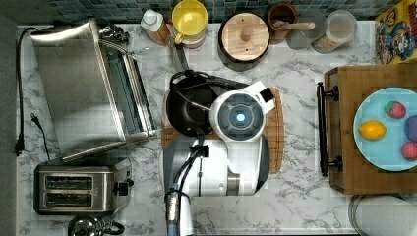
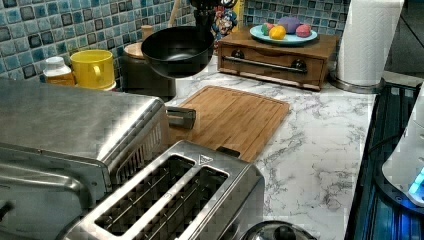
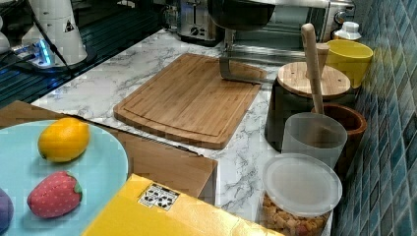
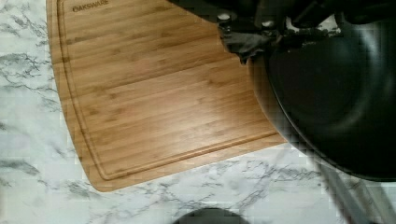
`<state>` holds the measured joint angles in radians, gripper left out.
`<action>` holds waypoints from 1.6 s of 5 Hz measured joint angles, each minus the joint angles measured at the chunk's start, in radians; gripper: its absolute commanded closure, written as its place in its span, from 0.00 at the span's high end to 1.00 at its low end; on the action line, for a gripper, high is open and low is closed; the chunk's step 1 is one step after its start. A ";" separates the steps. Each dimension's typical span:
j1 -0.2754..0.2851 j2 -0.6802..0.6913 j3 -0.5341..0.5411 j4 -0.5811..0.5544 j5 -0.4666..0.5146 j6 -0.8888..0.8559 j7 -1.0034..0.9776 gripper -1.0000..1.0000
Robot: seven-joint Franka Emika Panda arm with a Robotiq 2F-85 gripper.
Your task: Pick up the bowl.
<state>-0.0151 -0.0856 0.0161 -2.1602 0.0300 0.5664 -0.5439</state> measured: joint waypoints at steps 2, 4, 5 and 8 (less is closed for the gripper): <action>0.008 0.000 0.023 0.000 -0.002 0.003 0.000 0.00; 0.009 0.000 0.017 -0.002 -0.001 0.001 0.000 0.00; 0.004 0.001 0.015 -0.004 -0.002 0.005 0.000 0.00; 0.004 0.001 -0.001 -0.004 -0.002 0.006 0.000 0.00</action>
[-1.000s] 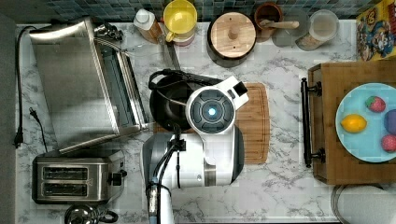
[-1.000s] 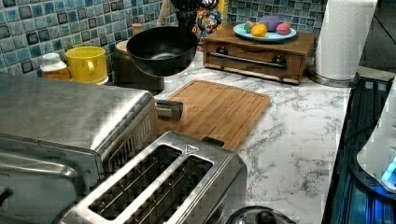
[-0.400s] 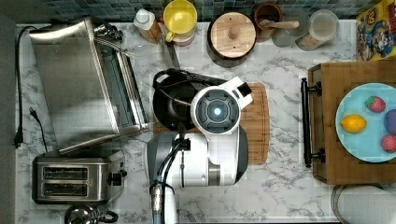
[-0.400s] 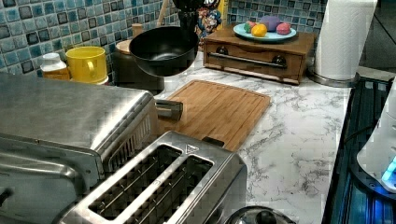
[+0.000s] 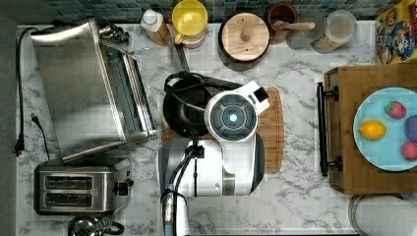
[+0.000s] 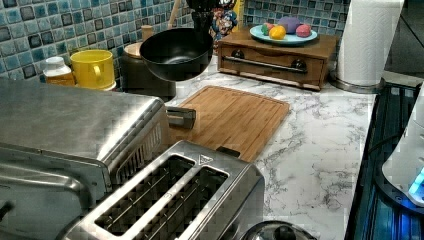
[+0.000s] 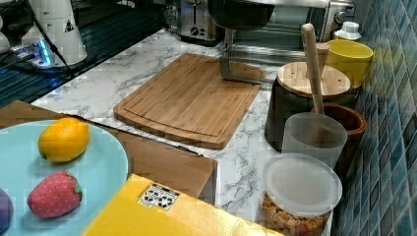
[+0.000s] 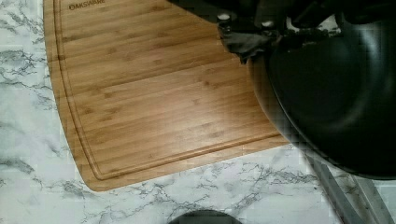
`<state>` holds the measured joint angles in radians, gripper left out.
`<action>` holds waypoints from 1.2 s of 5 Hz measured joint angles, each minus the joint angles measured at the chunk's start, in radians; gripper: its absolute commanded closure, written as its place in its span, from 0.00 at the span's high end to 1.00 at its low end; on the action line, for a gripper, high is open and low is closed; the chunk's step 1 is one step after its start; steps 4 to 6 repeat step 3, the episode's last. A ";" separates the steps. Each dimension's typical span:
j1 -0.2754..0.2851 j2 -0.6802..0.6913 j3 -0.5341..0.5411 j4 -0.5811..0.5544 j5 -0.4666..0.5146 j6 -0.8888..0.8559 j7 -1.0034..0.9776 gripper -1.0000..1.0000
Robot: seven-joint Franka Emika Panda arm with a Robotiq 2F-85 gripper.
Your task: Pick up the bowl.
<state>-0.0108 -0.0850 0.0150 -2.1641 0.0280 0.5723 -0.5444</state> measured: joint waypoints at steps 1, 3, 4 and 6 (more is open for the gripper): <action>-0.004 0.000 0.004 0.000 -0.020 -0.015 0.000 0.00; -0.006 -0.002 0.001 -0.002 -0.022 -0.019 0.000 0.00; -0.006 -0.002 0.001 -0.002 -0.022 -0.019 0.000 0.00; -0.006 -0.002 0.001 -0.002 -0.022 -0.019 0.000 0.00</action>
